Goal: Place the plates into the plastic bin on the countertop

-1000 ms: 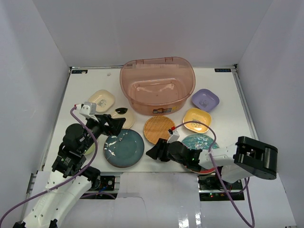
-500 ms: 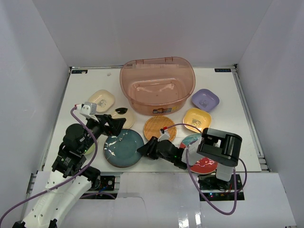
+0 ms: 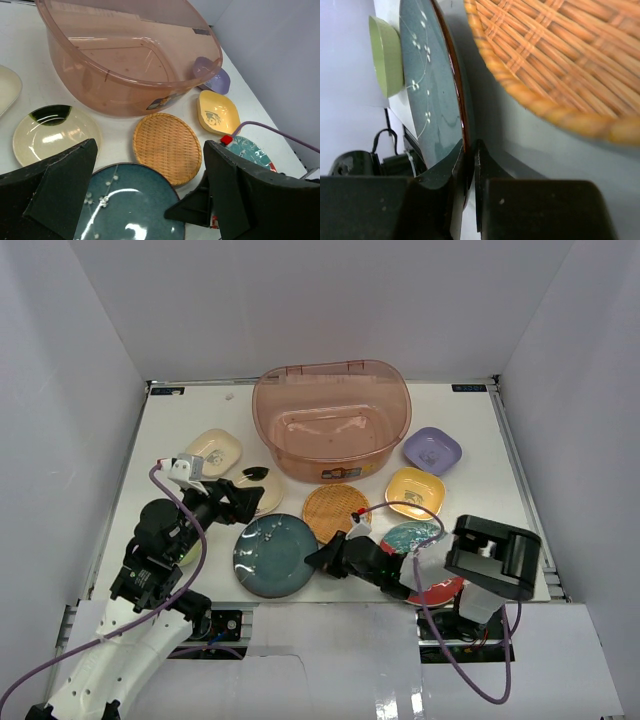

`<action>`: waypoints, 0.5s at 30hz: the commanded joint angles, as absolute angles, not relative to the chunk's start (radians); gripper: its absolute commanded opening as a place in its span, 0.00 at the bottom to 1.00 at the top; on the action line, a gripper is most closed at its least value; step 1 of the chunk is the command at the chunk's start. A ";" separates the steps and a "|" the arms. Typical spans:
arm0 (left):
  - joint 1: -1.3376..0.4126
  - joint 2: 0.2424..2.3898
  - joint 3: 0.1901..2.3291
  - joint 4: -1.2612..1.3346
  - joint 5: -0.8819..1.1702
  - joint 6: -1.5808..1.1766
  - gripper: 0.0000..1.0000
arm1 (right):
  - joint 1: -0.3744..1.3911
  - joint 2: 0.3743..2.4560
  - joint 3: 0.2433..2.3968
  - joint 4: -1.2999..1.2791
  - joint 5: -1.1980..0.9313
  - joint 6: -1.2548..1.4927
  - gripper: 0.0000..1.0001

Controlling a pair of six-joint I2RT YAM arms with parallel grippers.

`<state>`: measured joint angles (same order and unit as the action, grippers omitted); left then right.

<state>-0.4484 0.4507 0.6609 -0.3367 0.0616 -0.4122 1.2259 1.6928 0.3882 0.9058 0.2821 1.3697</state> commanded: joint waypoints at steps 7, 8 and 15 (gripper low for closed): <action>-0.454 0.462 0.681 -0.376 -0.123 -0.439 0.98 | 1.191 1.090 0.541 0.474 0.353 0.953 0.08; -0.454 0.462 0.687 -0.380 -0.135 -0.439 0.98 | 1.169 1.056 0.576 0.419 0.354 0.918 0.08; -0.456 0.459 0.713 -0.428 -0.143 -0.475 0.98 | 0.840 0.960 0.889 0.189 0.200 0.687 0.08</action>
